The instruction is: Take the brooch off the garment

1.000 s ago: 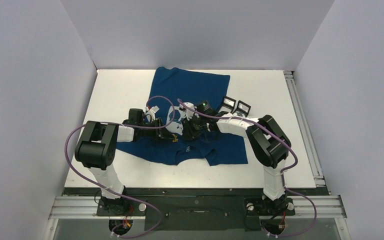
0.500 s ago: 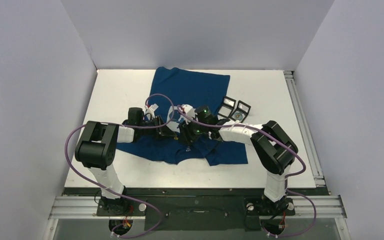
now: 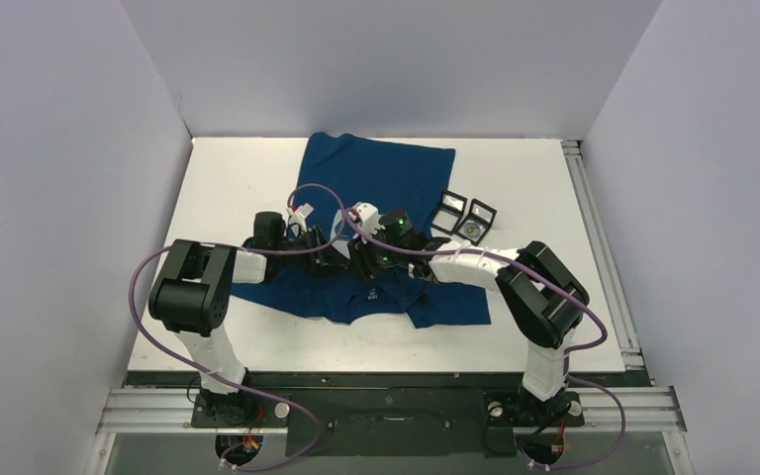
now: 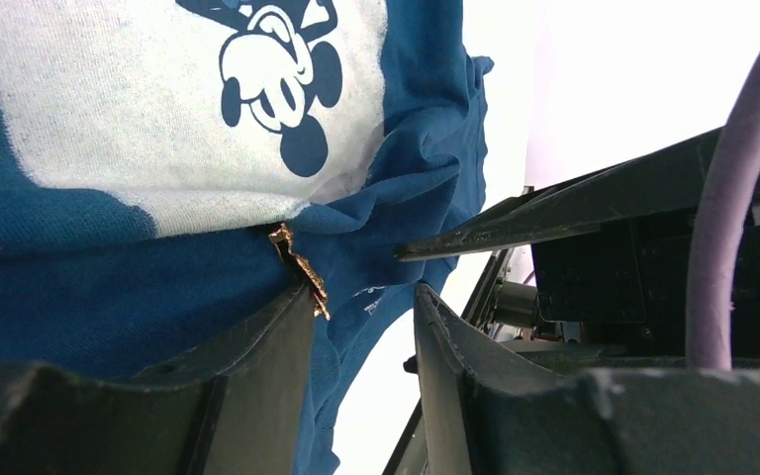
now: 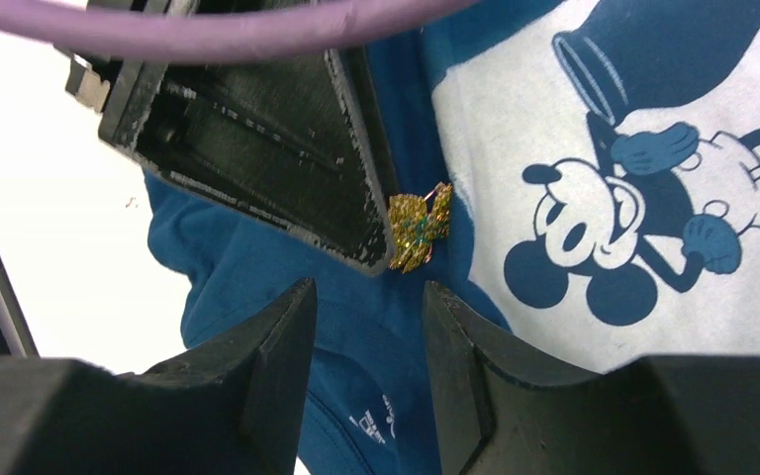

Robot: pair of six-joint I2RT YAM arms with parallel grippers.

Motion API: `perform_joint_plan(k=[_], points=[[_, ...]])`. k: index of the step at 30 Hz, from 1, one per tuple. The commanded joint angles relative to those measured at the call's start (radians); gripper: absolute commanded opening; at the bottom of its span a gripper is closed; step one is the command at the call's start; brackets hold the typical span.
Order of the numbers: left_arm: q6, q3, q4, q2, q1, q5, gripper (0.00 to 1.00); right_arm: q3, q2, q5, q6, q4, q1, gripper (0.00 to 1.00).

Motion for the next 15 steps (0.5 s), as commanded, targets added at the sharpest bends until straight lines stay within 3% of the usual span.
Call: perform_joint_plan(k=[1,11,15], points=[[-0.020,0.000,0.075,-0.002,-0.010,0.029,0.39,0.061,0.023,0.046,0.022,0.032,0.010,0.40],[-0.049,-0.011,0.117,0.013,-0.013,0.022,0.48,0.028,0.049,0.001,0.133,0.118,0.003,0.41],[-0.067,-0.024,0.148,0.006,-0.014,0.010,0.40,-0.010,0.030,-0.001,0.157,0.156,-0.006,0.42]])
